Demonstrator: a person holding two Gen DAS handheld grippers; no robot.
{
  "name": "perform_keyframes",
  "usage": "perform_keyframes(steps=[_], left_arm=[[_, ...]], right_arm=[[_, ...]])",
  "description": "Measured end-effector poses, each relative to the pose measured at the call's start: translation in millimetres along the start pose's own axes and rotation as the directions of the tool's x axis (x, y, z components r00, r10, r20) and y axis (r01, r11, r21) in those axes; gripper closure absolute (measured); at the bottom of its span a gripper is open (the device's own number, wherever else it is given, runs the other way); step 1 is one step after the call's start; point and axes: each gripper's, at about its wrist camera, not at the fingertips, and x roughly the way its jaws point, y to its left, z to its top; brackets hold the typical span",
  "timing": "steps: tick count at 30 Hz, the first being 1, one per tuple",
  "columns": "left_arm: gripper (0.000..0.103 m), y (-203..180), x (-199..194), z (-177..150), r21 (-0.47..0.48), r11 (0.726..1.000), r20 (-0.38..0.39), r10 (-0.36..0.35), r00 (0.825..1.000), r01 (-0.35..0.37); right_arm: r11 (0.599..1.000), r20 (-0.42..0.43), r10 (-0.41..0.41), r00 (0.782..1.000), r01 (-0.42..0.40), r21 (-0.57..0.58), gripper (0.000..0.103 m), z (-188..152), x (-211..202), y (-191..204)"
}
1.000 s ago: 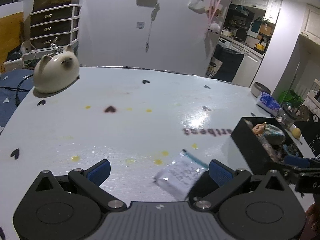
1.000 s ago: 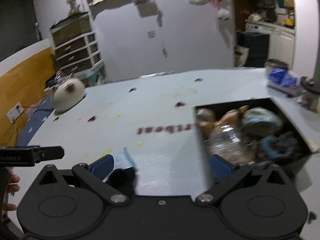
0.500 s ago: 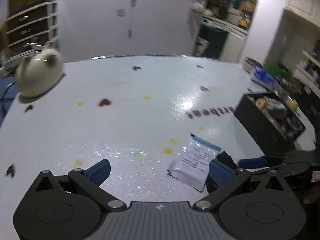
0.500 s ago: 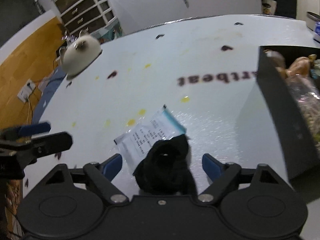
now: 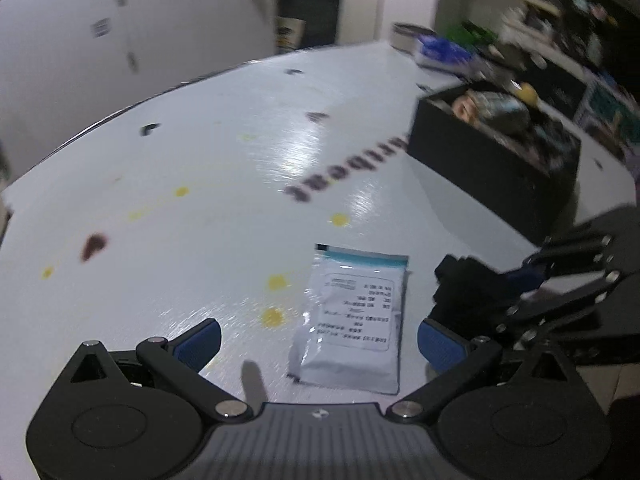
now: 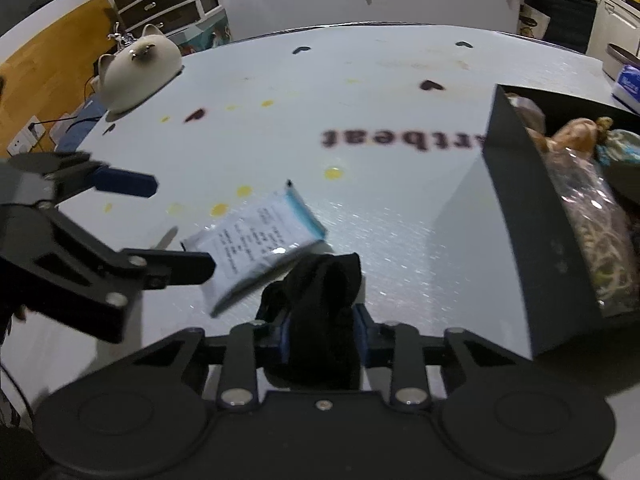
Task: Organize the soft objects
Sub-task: 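Grasp the white paper packet with the left tool while the right tool grasps the black cloth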
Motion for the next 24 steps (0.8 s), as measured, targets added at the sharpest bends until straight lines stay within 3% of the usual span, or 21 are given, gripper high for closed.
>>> perform_keyframes(steps=[7, 10, 12, 15, 17, 18, 21, 24], left_arm=[[0.019, -12.9, 35.1, 9.0, 0.093, 0.995, -0.080, -0.022, 0.997, 0.030], [0.033, -16.6, 38.3, 12.2, 0.096, 0.995, -0.061, -0.019, 0.998, 0.025], [0.039, -18.6, 37.2, 13.6, 0.092, 0.995, -0.050, -0.018, 0.999, 0.022], [0.043, -19.2, 35.0, 14.9, 0.072, 0.997, -0.055, -0.012, 0.998, 0.016], [0.044, -18.2, 32.4, 13.5, 0.040, 0.999, -0.055, -0.002, 0.998, 0.004], [0.044, -17.0, 30.5, 12.1, 0.012, 1.000, -0.057, -0.001, 0.998, 0.001], [0.045, -11.9, 24.4, 7.2, -0.066, 0.998, -0.064, 0.007, 0.998, -0.011], [0.045, -9.0, 17.4, 0.8, -0.124, 0.992, -0.074, 0.016, 0.997, -0.025]], right_arm=[[0.999, -0.018, -0.035, 0.999, 0.035, 0.014, 0.079, -7.2, -7.6, -15.1], [0.999, -0.024, -0.043, 0.999, 0.043, 0.024, 0.079, -9.6, -10.0, -19.0], [0.998, -0.017, -0.054, 0.998, 0.054, 0.036, 0.072, -10.7, -12.4, -21.0], [0.997, 0.000, -0.063, 0.998, 0.063, 0.051, 0.049, -9.8, -17.5, -22.0], [0.996, 0.007, -0.083, 0.997, 0.082, 0.040, 0.024, -7.6, -21.2, -18.8], [0.995, 0.014, -0.097, 0.995, 0.097, 0.028, 0.018, -6.4, -23.4, -15.6], [0.988, 0.040, -0.148, 0.988, 0.149, -0.027, 0.014, -2.8, -30.6, -2.3], [0.987, 0.049, -0.130, 0.990, 0.134, -0.084, 0.021, -1.2, -35.7, 11.9]])
